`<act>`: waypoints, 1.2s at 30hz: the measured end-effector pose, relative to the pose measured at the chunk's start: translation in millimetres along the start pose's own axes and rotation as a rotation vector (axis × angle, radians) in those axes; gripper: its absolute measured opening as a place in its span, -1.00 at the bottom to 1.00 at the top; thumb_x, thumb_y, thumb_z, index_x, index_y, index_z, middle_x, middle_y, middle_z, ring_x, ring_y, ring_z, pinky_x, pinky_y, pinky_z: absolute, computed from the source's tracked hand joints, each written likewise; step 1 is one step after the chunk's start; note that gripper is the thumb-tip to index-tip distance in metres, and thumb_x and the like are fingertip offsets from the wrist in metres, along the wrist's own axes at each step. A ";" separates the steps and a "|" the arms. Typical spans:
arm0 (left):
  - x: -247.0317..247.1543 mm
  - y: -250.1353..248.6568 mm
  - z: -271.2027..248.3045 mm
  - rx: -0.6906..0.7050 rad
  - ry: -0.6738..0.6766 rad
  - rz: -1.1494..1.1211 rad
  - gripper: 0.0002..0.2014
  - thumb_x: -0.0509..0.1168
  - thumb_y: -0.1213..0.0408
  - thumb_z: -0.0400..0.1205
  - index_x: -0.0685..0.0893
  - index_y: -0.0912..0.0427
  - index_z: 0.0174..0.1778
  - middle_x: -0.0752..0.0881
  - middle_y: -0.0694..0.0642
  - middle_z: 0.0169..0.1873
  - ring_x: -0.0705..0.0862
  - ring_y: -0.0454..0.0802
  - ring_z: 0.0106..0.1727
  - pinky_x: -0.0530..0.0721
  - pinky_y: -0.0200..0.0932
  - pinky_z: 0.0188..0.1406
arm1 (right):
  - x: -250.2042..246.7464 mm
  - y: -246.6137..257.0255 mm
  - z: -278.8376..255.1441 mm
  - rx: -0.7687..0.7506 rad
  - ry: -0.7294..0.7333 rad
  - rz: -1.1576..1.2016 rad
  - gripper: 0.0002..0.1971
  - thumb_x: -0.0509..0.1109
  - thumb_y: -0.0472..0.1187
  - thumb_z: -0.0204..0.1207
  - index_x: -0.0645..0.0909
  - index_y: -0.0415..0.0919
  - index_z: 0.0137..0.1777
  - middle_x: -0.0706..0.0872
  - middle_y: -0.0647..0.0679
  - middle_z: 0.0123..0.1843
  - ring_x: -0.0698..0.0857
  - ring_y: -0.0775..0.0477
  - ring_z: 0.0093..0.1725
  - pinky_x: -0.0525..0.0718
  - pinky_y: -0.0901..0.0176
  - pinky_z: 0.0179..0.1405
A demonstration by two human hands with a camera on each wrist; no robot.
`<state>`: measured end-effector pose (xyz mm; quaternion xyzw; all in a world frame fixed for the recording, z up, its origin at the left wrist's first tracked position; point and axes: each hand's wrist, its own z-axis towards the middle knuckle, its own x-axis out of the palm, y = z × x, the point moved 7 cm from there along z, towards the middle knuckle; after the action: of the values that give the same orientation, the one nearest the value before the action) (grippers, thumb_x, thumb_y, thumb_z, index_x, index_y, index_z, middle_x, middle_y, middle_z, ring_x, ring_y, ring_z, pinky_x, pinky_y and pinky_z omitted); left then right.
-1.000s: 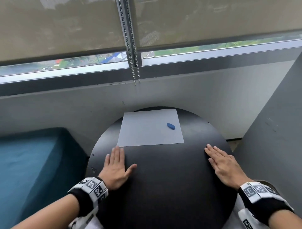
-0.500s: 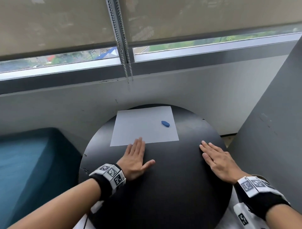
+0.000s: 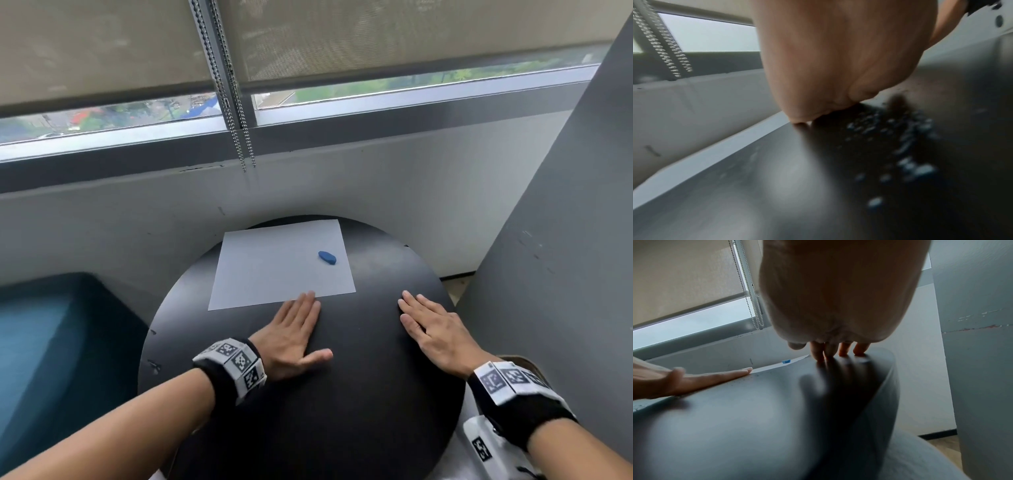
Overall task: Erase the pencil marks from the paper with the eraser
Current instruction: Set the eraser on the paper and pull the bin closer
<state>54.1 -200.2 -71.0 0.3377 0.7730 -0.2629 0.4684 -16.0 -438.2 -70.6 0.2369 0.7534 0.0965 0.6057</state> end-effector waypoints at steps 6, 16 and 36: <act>-1.3 -49.3 7.2 0.247 0.043 -0.021 0.04 -0.34 -0.51 0.49 -0.40 0.19 0.69 -0.48 0.12 0.66 -0.52 -0.06 0.65 -0.43 -0.06 0.66 | -0.1 0.1 0.3 -0.002 0.010 -0.004 -0.47 -0.08 0.15 0.73 0.18 0.10 0.68 0.02 0.30 0.71 -0.04 0.22 0.70 0.04 0.04 0.61; 3.1 -96.3 2.4 0.416 0.065 0.088 0.12 -0.32 -0.55 0.45 -0.30 0.26 0.73 -0.40 0.14 0.68 -0.45 -0.03 0.69 -0.47 -0.06 0.64 | -0.4 1.3 -2.5 -0.009 0.012 0.000 -0.46 -0.13 0.15 0.73 0.15 0.08 0.68 0.01 0.29 0.71 -0.04 0.21 0.70 0.03 0.06 0.61; 32.1 -19.3 -52.9 -0.463 -0.001 -0.388 0.15 -0.55 -0.57 0.31 -0.50 0.25 0.63 -0.64 0.20 0.54 -0.72 0.11 0.50 -0.72 0.06 0.44 | 5.1 2.9 -3.8 0.007 0.098 -0.072 -0.29 -0.28 0.30 0.57 0.00 0.08 0.71 -0.14 0.29 0.71 -0.15 0.21 0.71 -0.02 -0.01 0.66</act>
<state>-0.3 -165.4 -75.8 0.0680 0.8621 -0.1645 0.4744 -19.7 -432.8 -72.8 0.2068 0.7905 0.0834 0.5705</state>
